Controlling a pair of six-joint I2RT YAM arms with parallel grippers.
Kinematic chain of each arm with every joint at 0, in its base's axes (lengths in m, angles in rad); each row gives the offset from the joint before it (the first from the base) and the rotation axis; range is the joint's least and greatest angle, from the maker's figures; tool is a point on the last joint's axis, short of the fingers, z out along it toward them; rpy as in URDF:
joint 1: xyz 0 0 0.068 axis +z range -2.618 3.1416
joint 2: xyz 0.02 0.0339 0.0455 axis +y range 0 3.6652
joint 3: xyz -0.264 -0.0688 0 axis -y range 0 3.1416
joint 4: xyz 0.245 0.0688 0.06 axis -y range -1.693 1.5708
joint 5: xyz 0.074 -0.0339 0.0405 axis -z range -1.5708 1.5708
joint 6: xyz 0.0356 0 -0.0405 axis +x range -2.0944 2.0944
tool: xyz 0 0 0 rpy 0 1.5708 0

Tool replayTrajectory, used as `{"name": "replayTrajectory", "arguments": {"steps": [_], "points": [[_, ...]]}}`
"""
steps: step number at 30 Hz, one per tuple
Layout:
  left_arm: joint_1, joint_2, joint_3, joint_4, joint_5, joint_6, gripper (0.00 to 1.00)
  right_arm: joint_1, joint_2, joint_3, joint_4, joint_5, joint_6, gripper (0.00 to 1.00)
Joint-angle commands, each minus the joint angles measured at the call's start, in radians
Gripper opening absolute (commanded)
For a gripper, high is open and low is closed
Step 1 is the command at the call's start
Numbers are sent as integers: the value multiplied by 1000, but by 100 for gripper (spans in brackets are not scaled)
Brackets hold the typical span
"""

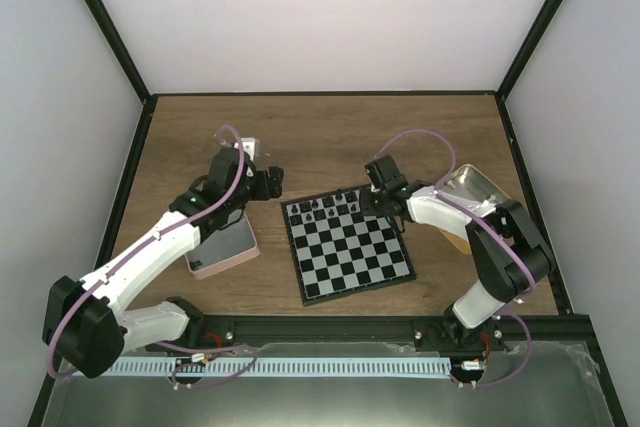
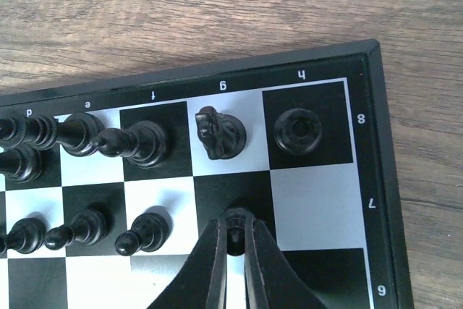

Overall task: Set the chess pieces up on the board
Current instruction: Place the chess piece on the chessboard, then adjust the storage box at the center of the board.

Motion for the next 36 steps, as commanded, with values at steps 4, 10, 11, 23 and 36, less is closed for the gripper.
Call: {"name": "replayTrajectory", "arguments": {"steps": [4,10,11,23,36], "points": [[78,-3,9,-56,-23,-61,89,6,24,9,42,24,-17,1],[164,-7,21,-137,-17,-142,90,5,20,27,8,17,-12,11],[182,-8,23,-161,-20,-156,90,6,11,34,0,17,-7,17],[505,-171,-55,-467,-48,-243,100,6,-141,115,-129,54,104,46],[739,-186,-172,-566,11,-439,100,5,-313,36,-101,-36,146,54]]}}
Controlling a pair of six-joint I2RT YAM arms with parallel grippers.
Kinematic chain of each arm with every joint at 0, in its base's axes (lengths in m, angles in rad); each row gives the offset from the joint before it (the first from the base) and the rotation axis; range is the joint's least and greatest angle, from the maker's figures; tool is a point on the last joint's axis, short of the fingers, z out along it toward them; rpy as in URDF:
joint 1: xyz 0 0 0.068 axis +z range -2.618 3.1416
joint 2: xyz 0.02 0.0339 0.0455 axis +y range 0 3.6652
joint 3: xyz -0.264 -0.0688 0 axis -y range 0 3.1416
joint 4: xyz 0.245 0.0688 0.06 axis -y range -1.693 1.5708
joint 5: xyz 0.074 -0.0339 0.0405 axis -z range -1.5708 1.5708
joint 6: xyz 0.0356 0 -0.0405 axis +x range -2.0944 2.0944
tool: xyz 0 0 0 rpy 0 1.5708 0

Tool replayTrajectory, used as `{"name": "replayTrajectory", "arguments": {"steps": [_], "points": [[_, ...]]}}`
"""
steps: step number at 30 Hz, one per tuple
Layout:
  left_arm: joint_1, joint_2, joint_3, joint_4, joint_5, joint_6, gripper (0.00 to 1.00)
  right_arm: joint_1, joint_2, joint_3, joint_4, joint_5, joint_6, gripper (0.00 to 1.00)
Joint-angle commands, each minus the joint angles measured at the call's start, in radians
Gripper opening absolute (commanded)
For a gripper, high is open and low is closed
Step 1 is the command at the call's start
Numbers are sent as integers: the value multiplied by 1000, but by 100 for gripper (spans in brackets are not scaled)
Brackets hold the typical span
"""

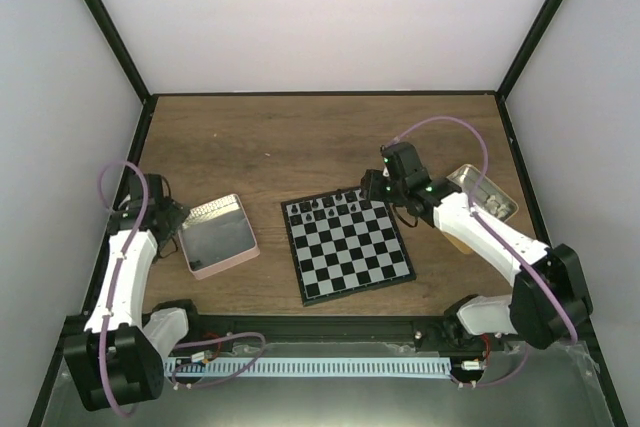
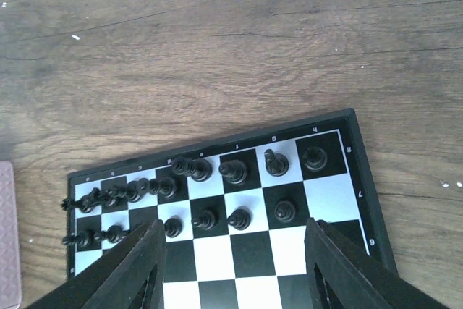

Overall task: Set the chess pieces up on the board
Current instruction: Adjust the storage box at the center of the board.

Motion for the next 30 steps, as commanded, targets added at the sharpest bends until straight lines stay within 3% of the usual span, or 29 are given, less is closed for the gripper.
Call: {"name": "replayTrajectory", "arguments": {"steps": [1,6,11,14,23,27,28,30], "points": [[50,-3,-91,35,166,-40,100,6,-68,-39,28,-34,24,54],[57,38,-157,104,363,-27,99,6,-101,-60,35,-40,11,55],[57,27,-216,129,601,-49,89,6,-108,-70,44,-41,-13,55],[56,8,-273,183,706,-117,76,6,-107,-73,49,-37,-19,55],[57,-10,-346,359,777,-346,35,6,-117,-92,54,-31,-17,55],[57,2,-351,339,734,-372,33,6,-123,-87,48,-22,-15,55],[56,8,-338,314,704,-374,38,6,-125,-86,48,-18,-15,55],[57,13,-321,307,656,-353,59,5,-124,-83,46,-16,-17,55]]}}
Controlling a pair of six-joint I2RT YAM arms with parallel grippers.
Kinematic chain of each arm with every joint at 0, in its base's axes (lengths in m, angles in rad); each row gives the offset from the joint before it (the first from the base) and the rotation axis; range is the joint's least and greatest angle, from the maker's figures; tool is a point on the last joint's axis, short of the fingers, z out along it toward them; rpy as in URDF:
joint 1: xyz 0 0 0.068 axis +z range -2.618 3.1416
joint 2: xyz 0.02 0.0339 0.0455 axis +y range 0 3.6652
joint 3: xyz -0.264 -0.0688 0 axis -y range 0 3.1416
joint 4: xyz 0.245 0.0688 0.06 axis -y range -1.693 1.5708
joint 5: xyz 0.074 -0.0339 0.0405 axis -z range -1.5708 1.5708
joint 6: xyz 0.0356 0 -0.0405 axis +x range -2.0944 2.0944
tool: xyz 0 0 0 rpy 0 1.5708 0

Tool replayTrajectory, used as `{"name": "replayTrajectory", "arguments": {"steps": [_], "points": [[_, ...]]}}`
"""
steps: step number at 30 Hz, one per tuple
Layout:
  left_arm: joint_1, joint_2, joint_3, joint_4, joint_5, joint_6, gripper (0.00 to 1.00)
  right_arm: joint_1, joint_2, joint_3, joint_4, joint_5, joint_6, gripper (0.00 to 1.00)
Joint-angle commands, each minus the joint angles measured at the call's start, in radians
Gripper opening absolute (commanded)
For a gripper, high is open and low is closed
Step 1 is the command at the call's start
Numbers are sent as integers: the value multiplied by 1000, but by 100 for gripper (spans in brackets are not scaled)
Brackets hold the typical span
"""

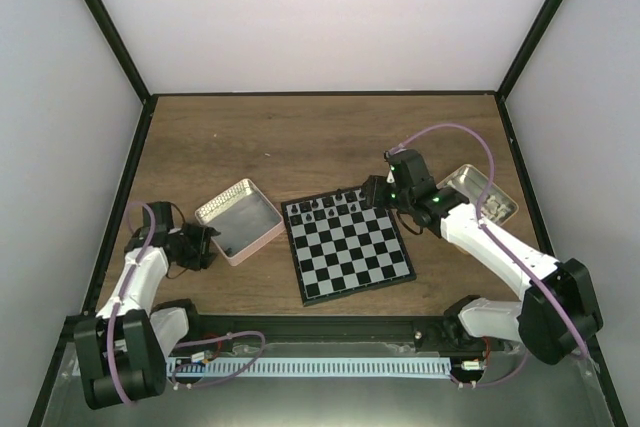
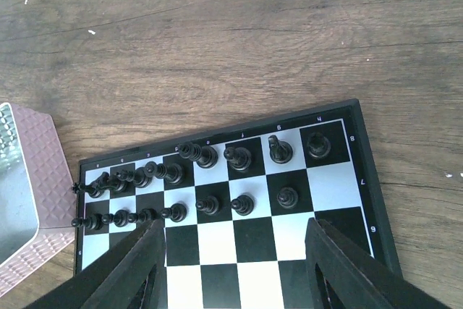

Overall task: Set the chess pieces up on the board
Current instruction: Adjust the storage box at the center of the board.

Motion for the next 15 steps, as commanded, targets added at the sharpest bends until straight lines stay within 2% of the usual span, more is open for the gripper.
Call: {"name": "replayTrajectory", "arguments": {"steps": [1,5,8,13,15], "points": [[4,12,42,-11,-84,-12,64,6,-24,6,4,20,-12,55],[4,53,207,-112,-275,203,71,6,-20,8,1,25,-17,55],[4,94,344,-154,-348,396,78,6,-20,2,9,27,-22,55],[-10,198,435,-31,-209,756,79,5,-8,-12,44,21,-32,55],[-18,261,471,-23,-191,808,79,5,2,-8,52,10,-35,55]]}}
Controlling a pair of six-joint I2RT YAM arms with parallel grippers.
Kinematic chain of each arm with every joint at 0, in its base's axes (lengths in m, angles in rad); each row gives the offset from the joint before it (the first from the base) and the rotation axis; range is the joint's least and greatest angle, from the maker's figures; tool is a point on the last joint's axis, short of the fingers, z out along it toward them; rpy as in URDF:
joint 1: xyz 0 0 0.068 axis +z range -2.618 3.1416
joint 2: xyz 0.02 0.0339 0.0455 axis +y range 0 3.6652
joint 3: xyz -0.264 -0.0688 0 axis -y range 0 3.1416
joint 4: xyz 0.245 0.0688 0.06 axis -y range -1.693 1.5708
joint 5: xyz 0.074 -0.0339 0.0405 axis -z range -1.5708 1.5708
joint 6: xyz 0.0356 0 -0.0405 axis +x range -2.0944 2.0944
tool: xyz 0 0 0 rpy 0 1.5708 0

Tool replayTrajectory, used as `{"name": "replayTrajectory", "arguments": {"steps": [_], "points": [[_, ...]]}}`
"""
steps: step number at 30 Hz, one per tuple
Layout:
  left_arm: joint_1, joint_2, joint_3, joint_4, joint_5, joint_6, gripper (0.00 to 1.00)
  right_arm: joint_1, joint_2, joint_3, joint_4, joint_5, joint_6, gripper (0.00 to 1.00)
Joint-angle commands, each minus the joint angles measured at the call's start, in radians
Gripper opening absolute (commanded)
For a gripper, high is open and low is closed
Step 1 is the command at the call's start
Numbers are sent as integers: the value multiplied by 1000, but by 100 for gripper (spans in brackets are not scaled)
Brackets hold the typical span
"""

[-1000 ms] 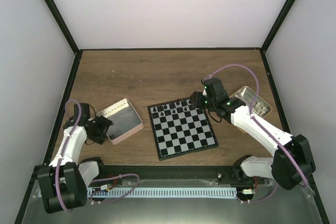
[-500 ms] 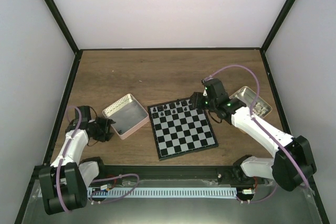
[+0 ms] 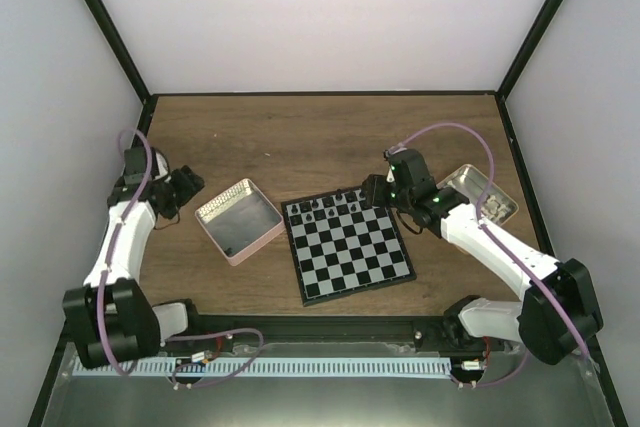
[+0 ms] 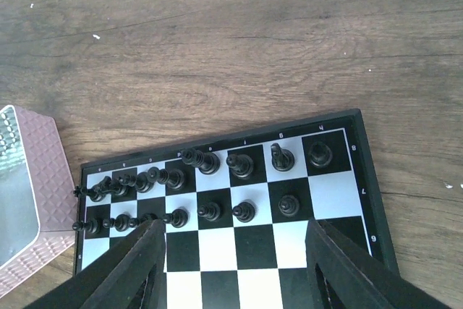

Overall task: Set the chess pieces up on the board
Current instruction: Adjust the storage box at the center of the board.

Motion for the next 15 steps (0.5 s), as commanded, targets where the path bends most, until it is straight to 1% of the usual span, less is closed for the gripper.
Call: {"name": "replayTrajectory", "arguments": {"steps": [1,3,5,7,10,15], "points": [[-25,128,59,48,84,306,78,5,9,-4,38,4,-21,55],[-54,181,86,66,86,351,78,5,13,-2,42,2,-25,55],[-89,237,117,65,52,387,78,5,18,3,40,4,-32,55],[-101,297,140,49,68,409,78,5,18,12,31,8,-39,55],[-103,360,139,50,115,413,76,5,16,20,25,25,-40,56],[-102,421,149,56,61,381,68,5,19,26,27,30,-31,57]]}}
